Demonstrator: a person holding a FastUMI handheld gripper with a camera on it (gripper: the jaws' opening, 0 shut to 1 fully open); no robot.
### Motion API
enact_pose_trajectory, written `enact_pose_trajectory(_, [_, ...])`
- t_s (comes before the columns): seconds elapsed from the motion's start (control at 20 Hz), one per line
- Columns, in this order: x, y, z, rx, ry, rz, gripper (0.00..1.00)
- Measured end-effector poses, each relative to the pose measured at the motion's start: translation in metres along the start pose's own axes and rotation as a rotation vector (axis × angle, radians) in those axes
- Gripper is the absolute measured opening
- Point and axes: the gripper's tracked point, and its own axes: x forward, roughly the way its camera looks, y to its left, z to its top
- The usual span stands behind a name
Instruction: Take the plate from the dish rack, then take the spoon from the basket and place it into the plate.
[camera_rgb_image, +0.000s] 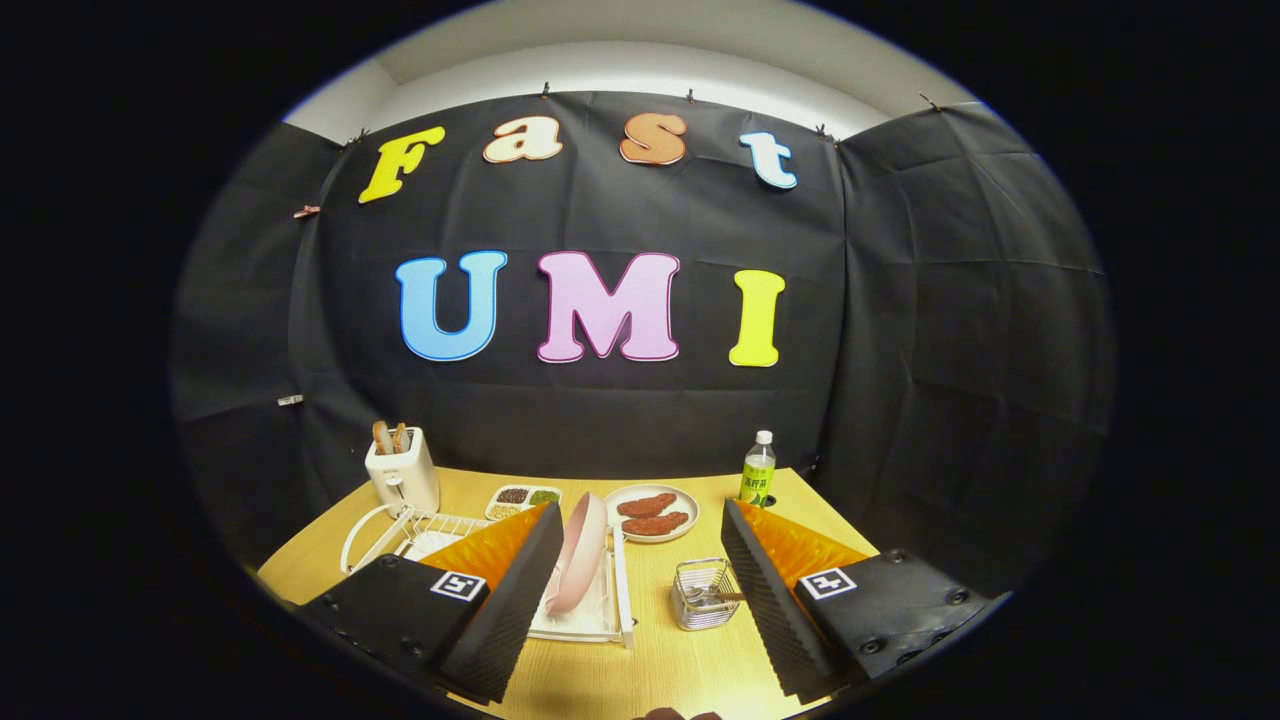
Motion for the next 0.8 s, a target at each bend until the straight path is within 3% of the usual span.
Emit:
enact_pose_trajectory(0.5, [0.075, 0.027, -0.009, -0.128, 0.131, 0.033, 0.98])
enact_pose_trajectory(0.8, [0.133, 0.049, -0.058, -0.141, 0.314, 0.043, 0.98])
